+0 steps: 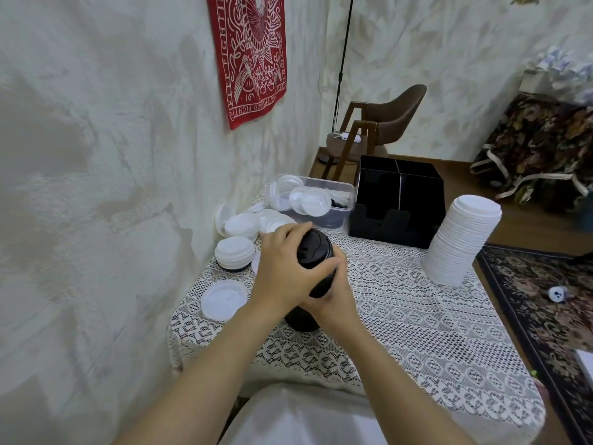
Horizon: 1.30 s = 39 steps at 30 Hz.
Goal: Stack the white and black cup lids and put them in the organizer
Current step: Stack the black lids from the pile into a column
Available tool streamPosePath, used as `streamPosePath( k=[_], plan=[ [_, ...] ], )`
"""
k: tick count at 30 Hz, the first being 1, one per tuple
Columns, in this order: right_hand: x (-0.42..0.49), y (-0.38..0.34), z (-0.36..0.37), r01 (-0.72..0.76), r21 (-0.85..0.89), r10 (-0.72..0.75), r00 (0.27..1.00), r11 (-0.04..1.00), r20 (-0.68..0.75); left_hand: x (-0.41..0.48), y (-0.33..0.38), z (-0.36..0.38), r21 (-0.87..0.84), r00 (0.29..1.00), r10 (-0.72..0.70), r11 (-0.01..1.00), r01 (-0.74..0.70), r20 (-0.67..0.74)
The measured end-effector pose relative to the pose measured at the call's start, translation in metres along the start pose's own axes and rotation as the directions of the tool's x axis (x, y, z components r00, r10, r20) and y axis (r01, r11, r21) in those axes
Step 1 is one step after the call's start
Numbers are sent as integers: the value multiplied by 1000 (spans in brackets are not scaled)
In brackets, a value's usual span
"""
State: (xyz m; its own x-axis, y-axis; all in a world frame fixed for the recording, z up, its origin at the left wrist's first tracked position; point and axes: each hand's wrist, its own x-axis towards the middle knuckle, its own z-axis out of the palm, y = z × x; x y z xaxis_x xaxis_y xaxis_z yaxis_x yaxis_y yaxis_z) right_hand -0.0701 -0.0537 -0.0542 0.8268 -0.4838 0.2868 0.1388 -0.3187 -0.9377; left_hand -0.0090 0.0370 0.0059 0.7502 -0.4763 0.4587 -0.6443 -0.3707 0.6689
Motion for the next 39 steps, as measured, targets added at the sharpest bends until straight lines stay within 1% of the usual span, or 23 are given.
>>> streamPosePath(
  k=[5,8,10,12,18,22,24,27,29,30,32,35,39],
  plan=[
    [0,3,4,7,-18,-7,1000,1000,-12,-6,4,14,132,996,-82,988,76,43],
    [0,5,5,-13,-22,12,1000,1000,-14,-9,7,13,199,991,-98,977,79,89],
    [0,5,7,-39,-20,39,999,999,-9,-10,7,10,215,989,-91,975,64,121],
    [1,6,8,-80,17,80,997,997,-16,-9,6,7,216,986,-83,975,50,145],
    [-1,8,5,-67,-8,67,998,998,-8,-11,0,4,162,995,-36,987,20,94],
    [-1,6,2,-67,-12,67,998,998,6,-10,-2,3,36,989,-64,998,60,133],
    [-1,3,1,-67,-16,67,998,998,-1,-10,-2,3,3,984,-73,997,74,160],
    [4,-4,-2,37,-98,-41,998,995,-44,-11,-5,4,-8,982,-67,998,69,177],
    [7,-8,-4,110,-149,-117,992,983,-40,-12,-6,4,-14,982,-53,998,56,180],
    [8,-9,-4,122,-154,-130,991,980,-37,-12,-7,4,-12,982,-39,999,42,184],
    [7,-11,-4,116,-147,-123,992,982,-42,-13,-9,4,-17,982,-6,1000,10,189],
    [5,-11,0,115,-150,-124,991,982,-55,-14,-14,3,-71,980,1,997,13,201],
    [5,-11,2,103,-163,-114,992,981,-58,-17,-18,3,-117,983,28,993,-7,182]
  ],
)
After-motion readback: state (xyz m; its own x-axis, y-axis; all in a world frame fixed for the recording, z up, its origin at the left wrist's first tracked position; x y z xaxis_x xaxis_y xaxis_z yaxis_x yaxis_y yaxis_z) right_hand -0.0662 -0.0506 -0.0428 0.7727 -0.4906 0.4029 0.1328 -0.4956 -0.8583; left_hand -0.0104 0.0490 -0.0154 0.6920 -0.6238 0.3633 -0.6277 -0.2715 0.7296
